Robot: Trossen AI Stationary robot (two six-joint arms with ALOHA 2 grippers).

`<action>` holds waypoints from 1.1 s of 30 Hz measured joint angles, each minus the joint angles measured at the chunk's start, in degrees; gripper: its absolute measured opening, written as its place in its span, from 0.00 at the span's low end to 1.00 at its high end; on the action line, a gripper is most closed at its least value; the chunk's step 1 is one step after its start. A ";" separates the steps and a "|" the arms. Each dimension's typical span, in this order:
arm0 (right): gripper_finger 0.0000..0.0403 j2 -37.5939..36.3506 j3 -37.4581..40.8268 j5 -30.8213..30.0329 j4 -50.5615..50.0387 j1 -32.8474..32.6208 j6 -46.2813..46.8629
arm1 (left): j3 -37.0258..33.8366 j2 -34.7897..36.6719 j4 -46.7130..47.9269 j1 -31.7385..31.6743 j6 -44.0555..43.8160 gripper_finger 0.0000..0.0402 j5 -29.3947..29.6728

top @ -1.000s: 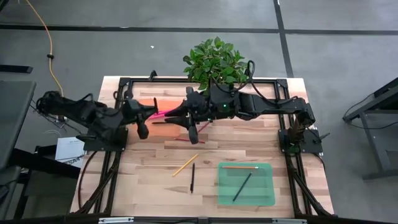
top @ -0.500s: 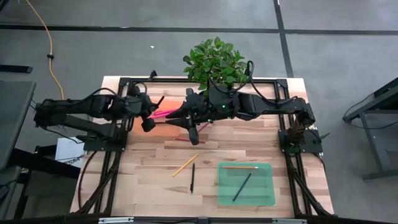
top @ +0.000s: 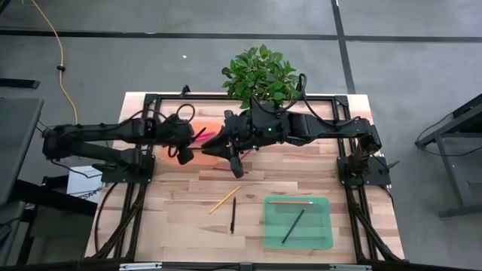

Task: Sort pens & pencils
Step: Put the top black pen into the orange bin, then put the black pen into the orange bin

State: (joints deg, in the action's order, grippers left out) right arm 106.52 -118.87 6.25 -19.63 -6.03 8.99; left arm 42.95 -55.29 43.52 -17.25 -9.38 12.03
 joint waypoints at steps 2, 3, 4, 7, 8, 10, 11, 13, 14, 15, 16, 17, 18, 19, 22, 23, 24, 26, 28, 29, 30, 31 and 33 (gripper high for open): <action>0.17 0.00 0.00 0.17 -0.53 -0.10 0.10 | -1.65 0.00 -0.37 -1.12 -0.04 0.07 -1.29; 0.17 0.00 0.00 0.23 -0.75 -0.17 0.10 | -2.34 0.00 -0.28 -1.61 -0.03 0.07 -1.83; 0.17 0.00 0.00 0.23 -1.08 -0.28 0.16 | -2.91 0.00 -0.14 -2.02 -0.01 0.07 -2.01; 0.17 0.02 0.00 0.26 -1.18 -0.51 0.34 | -3.98 0.00 1.02 -3.34 0.00 0.07 -2.01; 0.17 0.02 0.00 0.27 -1.15 -0.53 0.50 | -4.04 0.00 1.49 -3.93 0.19 0.07 -2.01; 0.17 0.02 0.00 0.27 -1.24 -0.54 0.58 | -4.04 -0.56 2.25 -4.93 1.12 0.07 -1.99; 0.17 0.02 0.00 0.27 -1.36 -0.54 0.60 | -4.04 -0.91 2.48 -5.31 1.62 0.08 -2.16; 0.17 0.02 0.00 0.27 -1.39 -0.52 1.04 | -4.04 -1.48 2.99 -5.56 2.85 0.08 -2.23; 0.17 0.02 0.00 0.26 -1.46 -0.52 1.07 | -4.04 -1.95 2.99 -5.72 3.40 0.08 -2.41; 0.17 0.02 0.00 0.25 -1.57 -0.51 1.08 | -4.04 -2.54 3.04 -5.73 3.79 0.08 -2.68; 0.17 0.02 0.00 0.25 -1.60 -0.50 1.08 | -4.04 -3.09 3.06 -5.73 4.31 0.08 -2.80; 0.17 0.02 0.00 0.25 -1.65 -0.50 1.08 | -4.04 -3.65 2.90 -5.73 4.78 0.08 -2.94; 0.17 0.02 0.00 0.23 -1.69 -0.50 1.21 | -4.04 -4.21 2.83 -5.74 5.18 0.08 -3.19; 0.17 0.02 0.00 0.25 -1.76 -0.50 1.25 | -4.04 -4.82 2.89 -5.73 5.49 0.09 -3.42; 0.17 0.02 0.00 0.23 -1.98 -0.50 1.25 | -4.04 -6.18 2.69 -5.73 6.00 0.14 -3.60; 0.17 0.02 0.00 0.23 -1.99 -0.50 1.25 | -4.04 -6.42 2.60 -5.73 6.09 0.16 -3.62; 0.17 0.02 0.00 0.21 -2.00 -0.50 1.24 | -4.04 -6.52 2.19 -5.73 6.17 0.18 -3.61; 0.17 0.02 0.00 0.21 -2.03 -0.50 1.23 | -4.04 -6.54 1.48 -5.73 6.17 0.22 -3.59; 0.17 0.02 0.00 0.18 -2.24 -0.50 1.25 | -4.04 -6.54 1.18 -5.73 6.17 0.26 -3.50; 0.17 0.02 0.00 0.16 -2.30 -0.50 1.23 | -4.04 -6.54 1.21 -5.73 6.18 0.27 -3.36; 0.17 0.02 0.00 0.16 -2.40 -0.50 1.23 | -4.04 -6.54 1.18 -5.73 6.23 0.27 -3.39; 0.17 0.02 0.00 0.14 -2.59 -0.50 1.22 | -4.04 -6.54 1.06 -5.73 6.40 0.28 -3.47; 0.17 0.02 -0.02 0.14 -4.00 -0.50 1.08 | -4.04 -6.33 0.01 -5.64 6.78 0.28 -4.64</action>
State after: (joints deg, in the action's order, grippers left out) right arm 106.54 -118.89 6.39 -23.63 -6.52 10.06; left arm 38.92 -61.62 43.54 -22.89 -2.60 7.39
